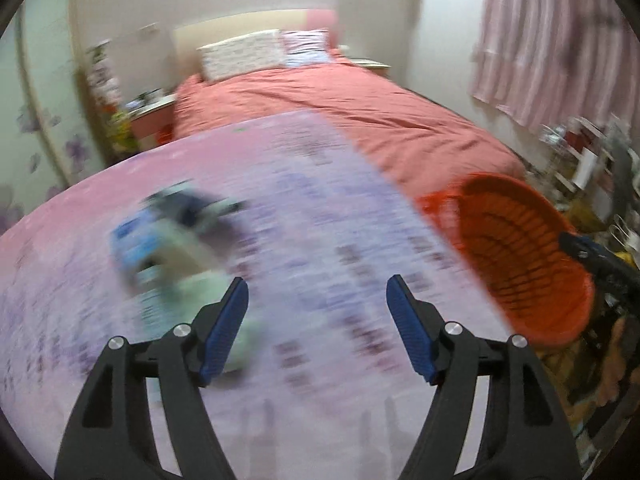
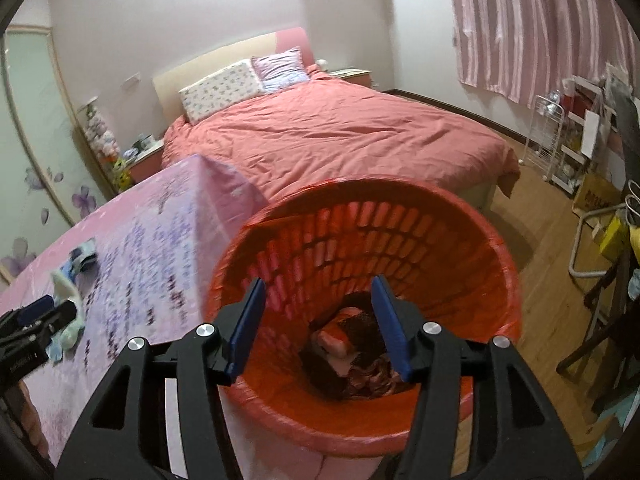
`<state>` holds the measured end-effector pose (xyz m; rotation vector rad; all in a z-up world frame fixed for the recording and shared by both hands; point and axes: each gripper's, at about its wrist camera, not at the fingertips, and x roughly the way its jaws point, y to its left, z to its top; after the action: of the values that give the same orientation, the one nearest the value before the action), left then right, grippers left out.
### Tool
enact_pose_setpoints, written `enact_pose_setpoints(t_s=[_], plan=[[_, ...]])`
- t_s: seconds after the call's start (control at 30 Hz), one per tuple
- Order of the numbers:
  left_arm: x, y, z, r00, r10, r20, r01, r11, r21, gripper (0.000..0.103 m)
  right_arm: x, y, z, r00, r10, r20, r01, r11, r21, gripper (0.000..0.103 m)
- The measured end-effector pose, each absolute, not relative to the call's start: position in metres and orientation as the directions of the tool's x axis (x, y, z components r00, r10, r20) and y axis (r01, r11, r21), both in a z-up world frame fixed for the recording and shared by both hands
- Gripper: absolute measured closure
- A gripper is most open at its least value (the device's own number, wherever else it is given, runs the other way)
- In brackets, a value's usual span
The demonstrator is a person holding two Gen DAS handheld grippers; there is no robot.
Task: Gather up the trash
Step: 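Open the right tool over the basket while the left tool releases the clip into it, then grasp the blue lotion tube with the left tool while the right tool moves to the green sock, then grasp the light green sock with the right tool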
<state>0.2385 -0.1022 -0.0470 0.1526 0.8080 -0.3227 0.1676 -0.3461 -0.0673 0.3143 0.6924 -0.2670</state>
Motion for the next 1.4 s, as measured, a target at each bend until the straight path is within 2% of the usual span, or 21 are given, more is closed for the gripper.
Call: enact_pose_setpoints(t_s=[0.13, 0.3, 0.4, 0.47, 0.77, 1.0, 1.13, 1.4], plan=[[0.250, -0.040, -0.056, 0.657, -0.127, -0.743, 0.206, 0.978, 0.016, 0.035, 0.171, -0.319, -0.066, 0.741, -0.121, -0.660, 0.295, 0.942, 0.158, 0.048], [0.270, 0.001, -0.072, 0.610, -0.120, -0.784, 0.130, 0.990, -0.051, 0.062, 0.177, -0.289, -0.068, 0.735, -0.090, -0.672, 0.246, 0.959, 0.141, 0.048], [0.277, 0.005, -0.077, 0.593, -0.141, -0.793, 0.132, 0.988, -0.077, 0.063, 0.179, -0.276, -0.070, 0.730, -0.074, -0.679, 0.226, 0.964, 0.139, 0.048], [0.280, 0.000, -0.080, 0.594, -0.134, -0.793, 0.134, 0.989, -0.068, 0.068, 0.180, -0.271, -0.069, 0.728, -0.065, -0.683, 0.217, 0.966, 0.140, 0.048], [0.290, 0.002, -0.085, 0.586, -0.108, -0.803, 0.102, 0.993, -0.059, 0.073, 0.186, -0.241, -0.068, 0.723, -0.027, -0.690, 0.164, 0.977, 0.133, 0.048], [0.279, 0.062, -0.086, 0.600, 0.011, -0.800, 0.009, 1.000, 0.020, 0.073, 0.196, -0.209, -0.071, 0.715, 0.019, -0.699, 0.098, 0.987, 0.126, 0.048], [0.281, 0.083, -0.088, 0.617, 0.038, -0.786, -0.015, 0.999, 0.037, 0.070, 0.204, -0.184, -0.073, 0.707, 0.059, -0.705, 0.050, 0.990, 0.133, 0.048], [0.280, 0.091, -0.085, 0.620, -0.005, -0.784, -0.006, 1.000, -0.011, 0.067, 0.230, -0.127, -0.072, 0.681, 0.167, -0.713, -0.058, 0.983, 0.176, 0.048]])
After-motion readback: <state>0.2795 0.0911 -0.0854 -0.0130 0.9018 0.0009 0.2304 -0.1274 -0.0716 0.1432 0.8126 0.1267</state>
